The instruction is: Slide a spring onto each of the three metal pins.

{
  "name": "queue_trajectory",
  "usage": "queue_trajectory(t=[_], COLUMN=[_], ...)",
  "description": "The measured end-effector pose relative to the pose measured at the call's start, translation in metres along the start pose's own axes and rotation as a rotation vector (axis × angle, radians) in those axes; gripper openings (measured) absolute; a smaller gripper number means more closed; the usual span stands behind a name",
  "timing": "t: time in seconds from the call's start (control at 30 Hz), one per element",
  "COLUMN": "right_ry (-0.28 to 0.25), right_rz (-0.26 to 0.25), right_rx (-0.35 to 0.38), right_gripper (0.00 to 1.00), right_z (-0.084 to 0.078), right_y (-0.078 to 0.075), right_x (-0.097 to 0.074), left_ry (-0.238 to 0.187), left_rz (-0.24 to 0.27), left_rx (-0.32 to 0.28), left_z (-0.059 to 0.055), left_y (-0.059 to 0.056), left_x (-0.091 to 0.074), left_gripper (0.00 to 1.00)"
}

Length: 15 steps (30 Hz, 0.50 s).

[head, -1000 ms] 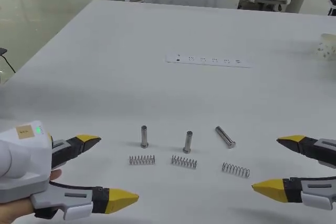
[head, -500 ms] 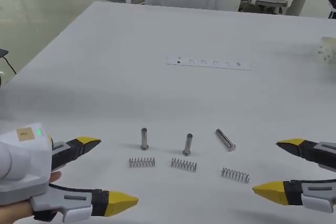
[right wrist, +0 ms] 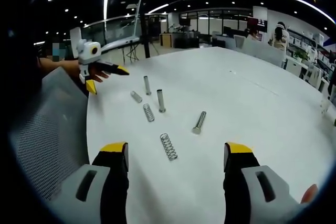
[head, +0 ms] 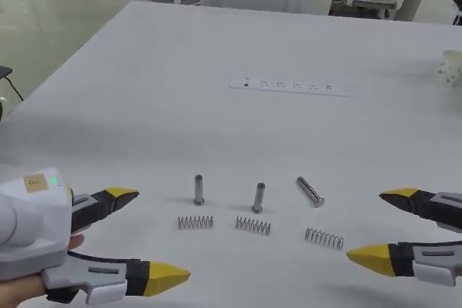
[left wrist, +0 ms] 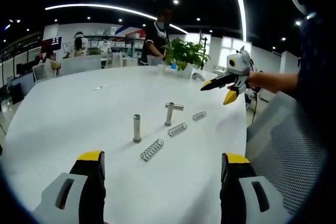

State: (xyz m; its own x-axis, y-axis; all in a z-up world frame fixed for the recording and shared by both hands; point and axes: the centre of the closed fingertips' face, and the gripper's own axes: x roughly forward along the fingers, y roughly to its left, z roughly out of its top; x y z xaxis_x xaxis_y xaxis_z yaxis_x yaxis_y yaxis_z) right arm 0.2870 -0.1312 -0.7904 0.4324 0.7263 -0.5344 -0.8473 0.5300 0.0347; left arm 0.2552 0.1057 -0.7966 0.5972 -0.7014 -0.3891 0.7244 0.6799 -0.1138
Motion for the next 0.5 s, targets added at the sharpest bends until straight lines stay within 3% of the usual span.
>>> queue_trajectory(t=[0.27,0.5], right_ry=[0.011,0.057], right_rz=[-0.009,-0.018], right_rx=[-0.015,-0.042], right_gripper=[0.73,0.7], right_z=[0.008,0.009], right_y=[-0.007,-0.014], right_x=[0.008,0.017], left_ry=[-0.003,-0.001], left_rz=[0.002,0.002], left_rx=[-0.002,-0.002], left_z=[0.001,0.001], left_y=[0.0,0.0], left_x=[0.0,0.0], left_gripper=[0.88,0.88])
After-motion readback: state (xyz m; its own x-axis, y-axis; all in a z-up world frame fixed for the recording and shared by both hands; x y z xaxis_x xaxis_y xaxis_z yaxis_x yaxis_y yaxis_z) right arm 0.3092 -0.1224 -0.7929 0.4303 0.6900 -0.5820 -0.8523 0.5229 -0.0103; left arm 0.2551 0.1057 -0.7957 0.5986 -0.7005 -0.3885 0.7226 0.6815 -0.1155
